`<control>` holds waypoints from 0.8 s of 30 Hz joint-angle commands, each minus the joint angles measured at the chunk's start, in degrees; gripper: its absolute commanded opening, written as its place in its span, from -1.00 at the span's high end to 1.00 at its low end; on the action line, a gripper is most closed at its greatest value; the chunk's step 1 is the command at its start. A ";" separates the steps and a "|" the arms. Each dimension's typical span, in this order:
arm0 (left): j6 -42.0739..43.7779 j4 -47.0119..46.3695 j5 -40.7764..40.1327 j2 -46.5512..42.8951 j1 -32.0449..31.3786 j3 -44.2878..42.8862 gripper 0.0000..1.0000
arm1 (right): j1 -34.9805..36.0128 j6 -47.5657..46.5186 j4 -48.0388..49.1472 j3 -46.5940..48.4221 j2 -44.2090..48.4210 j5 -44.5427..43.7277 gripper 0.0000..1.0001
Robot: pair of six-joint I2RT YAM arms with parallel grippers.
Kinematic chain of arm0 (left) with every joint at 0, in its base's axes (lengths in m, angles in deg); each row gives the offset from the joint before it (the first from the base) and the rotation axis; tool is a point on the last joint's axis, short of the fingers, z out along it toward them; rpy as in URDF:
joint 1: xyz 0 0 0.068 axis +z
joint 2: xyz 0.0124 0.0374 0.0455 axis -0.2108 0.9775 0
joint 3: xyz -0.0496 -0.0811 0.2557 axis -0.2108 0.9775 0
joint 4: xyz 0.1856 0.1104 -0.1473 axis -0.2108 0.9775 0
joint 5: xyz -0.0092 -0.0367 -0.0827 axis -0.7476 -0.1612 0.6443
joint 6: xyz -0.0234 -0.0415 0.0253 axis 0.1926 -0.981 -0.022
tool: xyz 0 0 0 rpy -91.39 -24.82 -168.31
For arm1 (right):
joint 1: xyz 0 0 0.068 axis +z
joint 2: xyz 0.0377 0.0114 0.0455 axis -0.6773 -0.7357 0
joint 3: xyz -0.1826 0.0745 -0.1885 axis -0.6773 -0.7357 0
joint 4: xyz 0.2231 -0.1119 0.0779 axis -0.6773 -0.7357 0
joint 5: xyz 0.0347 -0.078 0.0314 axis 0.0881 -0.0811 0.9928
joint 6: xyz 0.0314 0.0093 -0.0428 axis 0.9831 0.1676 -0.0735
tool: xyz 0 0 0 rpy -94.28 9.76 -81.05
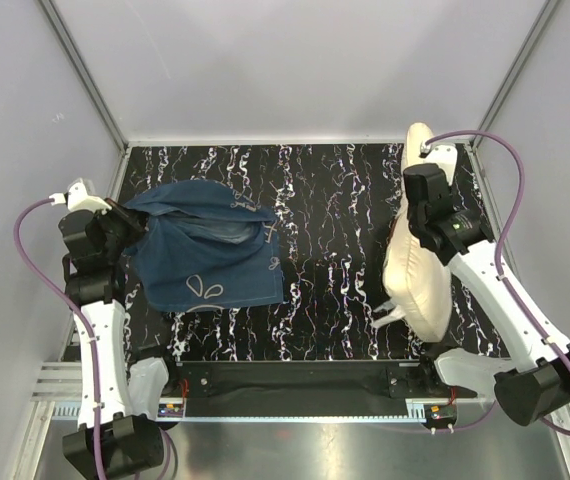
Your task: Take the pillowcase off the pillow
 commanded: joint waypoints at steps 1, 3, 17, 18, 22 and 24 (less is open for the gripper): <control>1.46 -2.75 -0.58 -0.96 0.34 -0.39 1.00 | -3.43 -2.64 6.53 0.12 0.39 1.55 1.00; 1.55 -2.57 -1.20 -0.87 0.26 -0.30 1.00 | -4.84 -2.55 7.32 -0.40 -1.63 1.73 1.00; 3.92 -1.43 -4.89 -1.57 0.35 -0.83 -0.98 | -7.83 -0.26 6.09 1.26 -2.34 6.57 -0.99; 4.19 -1.17 -6.02 -1.83 0.26 -0.74 -0.98 | -7.92 -0.09 6.00 1.18 -1.99 6.92 -0.99; 4.80 -2.22 -5.95 -3.85 -0.09 -0.04 -0.98 | -7.84 0.17 4.78 1.00 0.29 7.80 -0.99; 5.15 -3.01 -5.68 -4.90 -0.53 0.40 -0.98 | -7.83 0.70 4.51 0.21 1.34 8.67 -0.99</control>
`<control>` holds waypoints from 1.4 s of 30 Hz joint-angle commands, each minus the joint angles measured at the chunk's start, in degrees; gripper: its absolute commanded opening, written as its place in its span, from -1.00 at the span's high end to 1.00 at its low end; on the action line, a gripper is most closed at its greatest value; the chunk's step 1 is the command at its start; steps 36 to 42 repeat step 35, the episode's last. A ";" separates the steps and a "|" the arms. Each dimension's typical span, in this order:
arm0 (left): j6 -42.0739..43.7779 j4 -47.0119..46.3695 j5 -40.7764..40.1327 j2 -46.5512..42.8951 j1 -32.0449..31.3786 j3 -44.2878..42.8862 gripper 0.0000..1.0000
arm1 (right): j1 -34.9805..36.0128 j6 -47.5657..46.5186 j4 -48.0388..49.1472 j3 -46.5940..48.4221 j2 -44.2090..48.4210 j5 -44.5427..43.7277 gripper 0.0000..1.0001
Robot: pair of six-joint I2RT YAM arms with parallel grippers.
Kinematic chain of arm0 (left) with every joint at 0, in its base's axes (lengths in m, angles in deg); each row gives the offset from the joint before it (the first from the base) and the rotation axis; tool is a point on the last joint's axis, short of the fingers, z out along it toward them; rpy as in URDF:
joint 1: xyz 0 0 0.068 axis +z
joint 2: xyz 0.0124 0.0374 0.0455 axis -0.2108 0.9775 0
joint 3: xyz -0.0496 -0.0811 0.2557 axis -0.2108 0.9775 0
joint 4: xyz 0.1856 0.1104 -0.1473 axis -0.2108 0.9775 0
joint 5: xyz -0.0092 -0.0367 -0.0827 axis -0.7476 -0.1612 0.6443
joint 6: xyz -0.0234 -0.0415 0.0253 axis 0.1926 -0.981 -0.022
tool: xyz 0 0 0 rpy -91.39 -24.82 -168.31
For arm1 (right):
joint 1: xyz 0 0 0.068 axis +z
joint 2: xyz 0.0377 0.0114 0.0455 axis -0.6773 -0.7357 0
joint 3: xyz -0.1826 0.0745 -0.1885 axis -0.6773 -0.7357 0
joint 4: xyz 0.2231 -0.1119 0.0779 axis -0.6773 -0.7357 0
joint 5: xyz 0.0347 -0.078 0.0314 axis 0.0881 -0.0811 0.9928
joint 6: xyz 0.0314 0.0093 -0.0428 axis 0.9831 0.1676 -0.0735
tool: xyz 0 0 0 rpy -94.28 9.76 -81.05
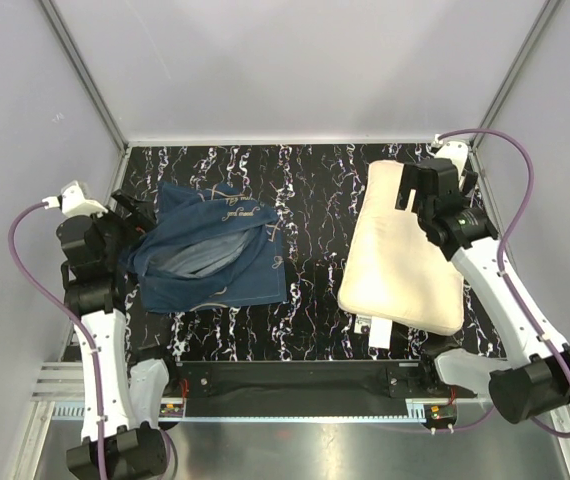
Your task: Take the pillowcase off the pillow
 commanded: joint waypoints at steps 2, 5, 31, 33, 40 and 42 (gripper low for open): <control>2.14 -3.60 -1.14 -3.01 -0.84 0.47 -0.98 | -0.40 1.14 0.31 0.76 5.31 3.56 -0.99; 2.58 -5.54 -1.05 -5.47 -1.89 1.25 -0.98 | -0.32 1.84 2.15 -3.54 10.66 7.15 -0.99; 5.66 -11.96 6.51 -11.89 -3.21 3.72 -0.98 | -0.32 3.16 6.73 -6.46 30.01 22.47 -0.99; 5.83 -11.78 6.33 -11.80 -3.21 3.46 -0.98 | -0.32 3.16 6.73 -6.46 30.02 22.38 -1.00; 5.83 -11.96 6.24 -11.89 -3.21 3.63 -0.98 | -0.32 3.08 6.73 -6.46 30.10 22.29 -0.99; 5.83 -11.96 6.24 -11.89 -3.21 3.63 -0.98 | -0.32 3.08 6.73 -6.46 30.10 22.29 -0.99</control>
